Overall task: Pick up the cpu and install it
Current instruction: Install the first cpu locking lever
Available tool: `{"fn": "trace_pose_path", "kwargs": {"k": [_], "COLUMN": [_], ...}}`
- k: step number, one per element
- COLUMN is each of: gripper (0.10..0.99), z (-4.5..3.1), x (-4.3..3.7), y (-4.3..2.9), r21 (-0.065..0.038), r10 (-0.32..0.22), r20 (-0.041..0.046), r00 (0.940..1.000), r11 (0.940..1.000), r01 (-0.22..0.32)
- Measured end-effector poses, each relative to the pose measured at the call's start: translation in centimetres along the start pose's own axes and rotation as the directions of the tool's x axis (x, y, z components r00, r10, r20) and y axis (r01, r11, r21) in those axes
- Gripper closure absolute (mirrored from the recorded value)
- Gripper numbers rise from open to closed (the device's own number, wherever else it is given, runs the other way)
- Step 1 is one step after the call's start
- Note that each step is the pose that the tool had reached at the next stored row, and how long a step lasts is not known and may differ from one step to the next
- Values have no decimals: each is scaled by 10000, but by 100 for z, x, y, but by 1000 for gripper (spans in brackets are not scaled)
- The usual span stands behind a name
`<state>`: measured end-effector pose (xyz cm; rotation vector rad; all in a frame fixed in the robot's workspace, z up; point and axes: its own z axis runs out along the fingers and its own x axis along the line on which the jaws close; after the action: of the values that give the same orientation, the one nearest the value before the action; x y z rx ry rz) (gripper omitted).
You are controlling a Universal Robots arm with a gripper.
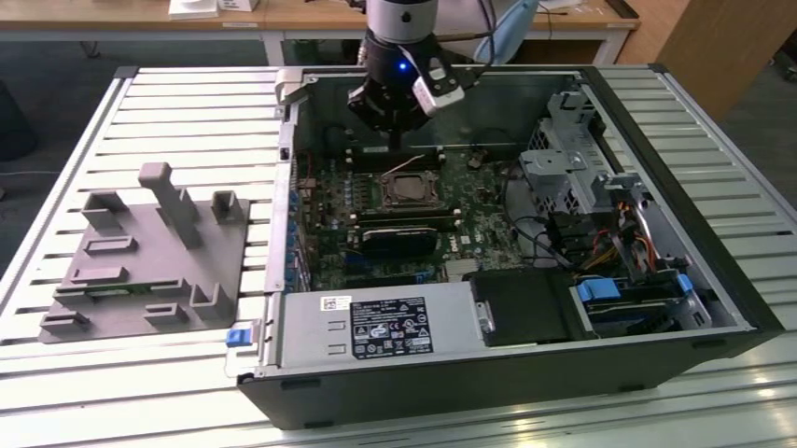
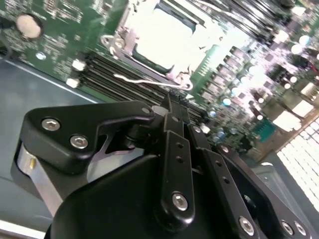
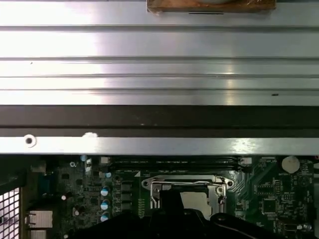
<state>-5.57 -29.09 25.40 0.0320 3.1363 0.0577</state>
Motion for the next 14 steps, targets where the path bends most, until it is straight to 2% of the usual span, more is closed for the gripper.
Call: {"fn": "trace_pose_path", "kwargs": {"k": [2, 3, 7, 10, 14], "gripper": [980, 980, 980, 980, 980], "z": [4, 5, 13, 29, 98], "x": [-14, -14, -15, -24, -34], "y": [0, -1, -18, -20, -22], "r21": [-3, -45, -442, -465, -477], "r10": [-1, 1, 3, 20, 23], "r20": [0, 0, -8, -8, -8], "r00": [10000, 10000, 10000, 10000, 10000], "r11": [10000, 10000, 9990, 9989, 9989], "r01": [1, -1, -3, -20, -24]}}
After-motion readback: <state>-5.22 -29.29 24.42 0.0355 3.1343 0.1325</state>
